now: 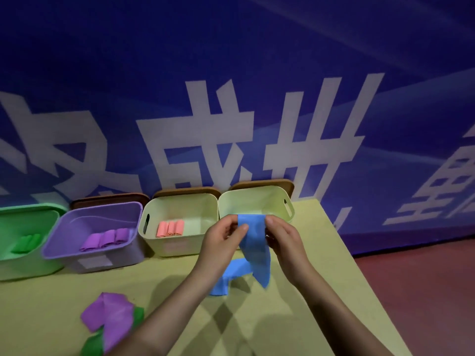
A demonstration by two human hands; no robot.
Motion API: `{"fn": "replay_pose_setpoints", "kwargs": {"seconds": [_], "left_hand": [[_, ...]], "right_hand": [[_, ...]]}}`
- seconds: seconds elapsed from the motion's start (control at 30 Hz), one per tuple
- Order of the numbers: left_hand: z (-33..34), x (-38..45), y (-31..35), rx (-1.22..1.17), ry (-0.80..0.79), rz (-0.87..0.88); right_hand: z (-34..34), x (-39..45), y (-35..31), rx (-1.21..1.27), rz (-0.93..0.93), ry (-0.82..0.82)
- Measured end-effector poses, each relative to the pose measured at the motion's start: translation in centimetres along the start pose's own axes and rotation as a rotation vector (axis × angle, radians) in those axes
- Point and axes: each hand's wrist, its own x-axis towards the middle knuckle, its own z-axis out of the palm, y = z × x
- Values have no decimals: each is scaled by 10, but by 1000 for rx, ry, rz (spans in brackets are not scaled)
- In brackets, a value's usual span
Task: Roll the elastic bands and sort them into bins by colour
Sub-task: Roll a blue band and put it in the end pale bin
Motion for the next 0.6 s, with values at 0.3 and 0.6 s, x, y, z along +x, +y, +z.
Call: {"fn": "replay_pose_setpoints", "kwargs": {"seconds": [0.3, 0.6], "left_hand": [[36, 12, 15, -7, 126, 34], [55, 14, 32, 272, 210, 295]], "right_hand": [[-39, 20, -22, -248, -201, 28], [-61, 24, -40, -288, -269, 105]]}}
